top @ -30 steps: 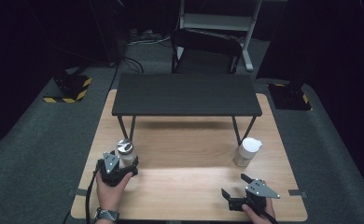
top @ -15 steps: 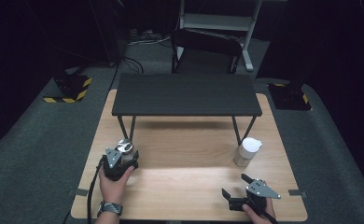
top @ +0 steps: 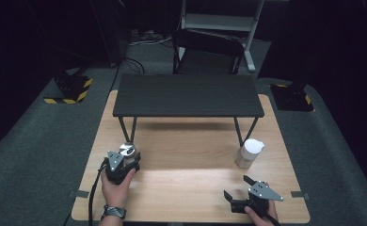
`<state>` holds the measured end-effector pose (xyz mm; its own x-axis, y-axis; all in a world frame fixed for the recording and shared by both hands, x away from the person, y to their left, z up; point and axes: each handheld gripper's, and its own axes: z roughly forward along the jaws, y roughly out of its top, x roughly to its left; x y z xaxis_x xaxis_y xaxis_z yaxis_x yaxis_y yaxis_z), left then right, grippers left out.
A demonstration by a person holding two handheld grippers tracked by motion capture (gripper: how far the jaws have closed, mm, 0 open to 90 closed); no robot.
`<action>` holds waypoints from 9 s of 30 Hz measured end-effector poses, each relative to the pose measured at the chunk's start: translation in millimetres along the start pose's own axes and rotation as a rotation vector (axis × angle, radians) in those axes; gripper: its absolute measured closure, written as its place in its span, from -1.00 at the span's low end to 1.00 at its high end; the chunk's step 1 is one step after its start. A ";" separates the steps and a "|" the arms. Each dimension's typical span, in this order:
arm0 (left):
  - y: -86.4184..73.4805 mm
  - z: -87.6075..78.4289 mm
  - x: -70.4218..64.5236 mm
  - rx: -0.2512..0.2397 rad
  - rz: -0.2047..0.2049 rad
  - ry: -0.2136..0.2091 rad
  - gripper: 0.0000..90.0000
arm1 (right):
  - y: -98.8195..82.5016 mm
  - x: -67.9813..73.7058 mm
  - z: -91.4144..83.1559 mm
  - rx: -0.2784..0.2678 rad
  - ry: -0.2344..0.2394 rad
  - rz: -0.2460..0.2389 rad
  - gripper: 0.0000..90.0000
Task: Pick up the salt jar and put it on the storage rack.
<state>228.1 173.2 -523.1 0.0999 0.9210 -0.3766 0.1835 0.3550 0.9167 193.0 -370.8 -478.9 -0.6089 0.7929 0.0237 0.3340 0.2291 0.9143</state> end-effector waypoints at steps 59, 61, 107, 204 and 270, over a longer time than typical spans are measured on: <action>144.0 -25.1 -86.8 0.075 0.404 -0.196 -0.31 | -3.0 -4.0 -4.2 -0.009 0.006 -0.004 -0.99; 147.4 -25.1 -89.5 0.066 0.406 -0.195 -0.31 | -3.0 -4.0 -4.2 -0.009 0.005 -0.003 -0.99; 180.3 69.2 -116.2 0.005 0.400 -0.098 -0.31 | -5.3 -5.6 -6.5 -0.018 0.020 -0.013 -0.99; 153.9 3.9 -74.0 -0.016 0.360 -0.169 -0.99 | -4.8 -2.2 -6.5 -0.013 0.025 -0.016 -0.99; 19.6 -90.9 5.8 0.271 0.359 -0.176 -0.98 | -3.8 3.3 -6.9 -0.005 0.009 -0.019 -0.99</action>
<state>143.3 200.1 -495.2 0.3634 0.9281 -0.0815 0.3533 -0.0564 0.9338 184.8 -372.9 -479.5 -0.6214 0.7835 0.0100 0.3190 0.2413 0.9165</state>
